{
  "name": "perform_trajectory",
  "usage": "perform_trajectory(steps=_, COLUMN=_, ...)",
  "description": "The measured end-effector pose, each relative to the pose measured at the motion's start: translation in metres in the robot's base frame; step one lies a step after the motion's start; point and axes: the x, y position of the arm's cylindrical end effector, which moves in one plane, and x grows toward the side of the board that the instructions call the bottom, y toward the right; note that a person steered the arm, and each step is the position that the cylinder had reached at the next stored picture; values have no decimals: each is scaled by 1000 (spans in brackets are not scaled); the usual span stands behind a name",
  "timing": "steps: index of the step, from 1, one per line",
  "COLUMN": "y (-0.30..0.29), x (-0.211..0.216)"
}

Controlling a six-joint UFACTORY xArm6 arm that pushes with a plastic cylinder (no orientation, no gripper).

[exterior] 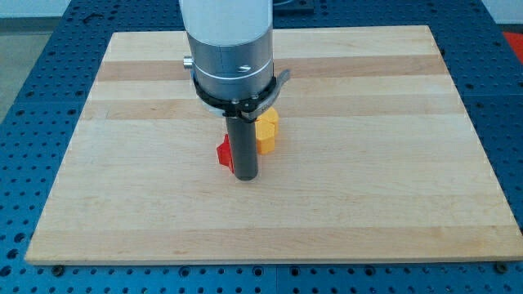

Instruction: Move the red star closer to the red circle

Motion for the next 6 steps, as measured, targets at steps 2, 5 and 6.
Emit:
perform_trajectory(steps=2, y=-2, x=14)
perform_trajectory(steps=5, y=-20, x=16)
perform_trajectory(steps=6, y=-20, x=7)
